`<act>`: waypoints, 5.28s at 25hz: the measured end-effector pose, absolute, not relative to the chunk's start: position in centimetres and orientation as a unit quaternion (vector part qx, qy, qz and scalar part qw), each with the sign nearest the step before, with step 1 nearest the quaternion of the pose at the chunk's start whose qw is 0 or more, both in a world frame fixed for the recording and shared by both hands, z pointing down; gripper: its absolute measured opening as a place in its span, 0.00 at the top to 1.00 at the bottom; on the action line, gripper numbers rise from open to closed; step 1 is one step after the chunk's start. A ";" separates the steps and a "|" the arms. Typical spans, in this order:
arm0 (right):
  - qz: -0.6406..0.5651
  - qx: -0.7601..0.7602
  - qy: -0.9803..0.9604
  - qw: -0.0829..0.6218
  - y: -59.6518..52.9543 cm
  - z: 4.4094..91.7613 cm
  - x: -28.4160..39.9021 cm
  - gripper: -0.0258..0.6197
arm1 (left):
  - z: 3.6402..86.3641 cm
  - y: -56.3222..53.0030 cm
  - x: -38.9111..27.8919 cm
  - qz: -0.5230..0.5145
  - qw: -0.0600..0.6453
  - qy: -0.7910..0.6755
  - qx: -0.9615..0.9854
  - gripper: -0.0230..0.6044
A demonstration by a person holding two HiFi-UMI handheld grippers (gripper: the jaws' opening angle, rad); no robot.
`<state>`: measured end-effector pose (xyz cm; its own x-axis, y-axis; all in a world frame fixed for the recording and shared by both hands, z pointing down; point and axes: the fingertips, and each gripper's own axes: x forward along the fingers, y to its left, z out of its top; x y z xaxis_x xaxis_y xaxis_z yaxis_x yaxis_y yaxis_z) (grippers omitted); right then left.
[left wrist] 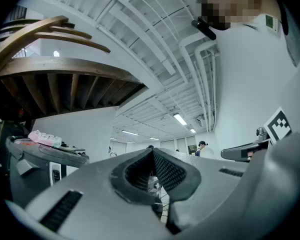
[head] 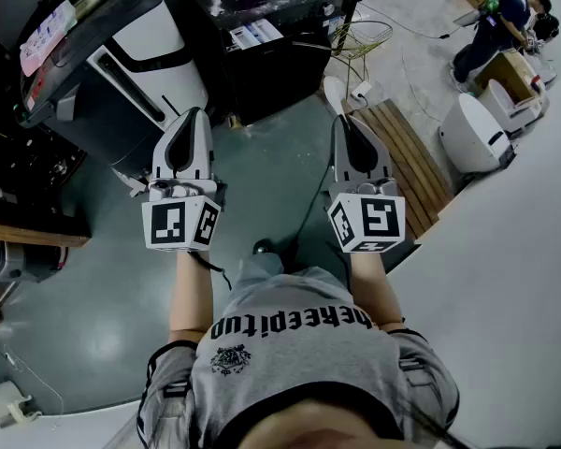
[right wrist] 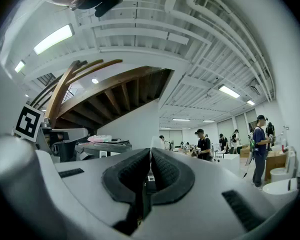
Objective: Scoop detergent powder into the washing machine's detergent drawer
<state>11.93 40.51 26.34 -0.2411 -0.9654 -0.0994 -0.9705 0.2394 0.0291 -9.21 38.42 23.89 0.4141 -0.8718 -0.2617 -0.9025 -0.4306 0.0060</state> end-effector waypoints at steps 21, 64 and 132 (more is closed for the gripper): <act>0.055 -0.621 0.782 0.028 35.8 26.7 9.3 0.95 | 24.5 33.2 -11.7 0.112 0.074 0.517 -0.846 0.96; -0.012 -0.593 0.802 0.067 7.2 26.0 9.9 0.95 | 23.1 5.7 -11.2 0.110 0.093 0.517 -0.844 0.96; -0.192 -0.527 0.828 0.020 -40.8 27.7 6.8 0.95 | 25.4 -35.5 -12.4 0.105 0.079 0.460 -0.878 0.96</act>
<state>6.80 -40.83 27.72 -0.4436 -0.8800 0.1700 -0.8649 0.3706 -0.3386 -12.37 -35.52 25.41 0.5550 -0.7909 -0.2577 -0.8242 -0.5648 -0.0413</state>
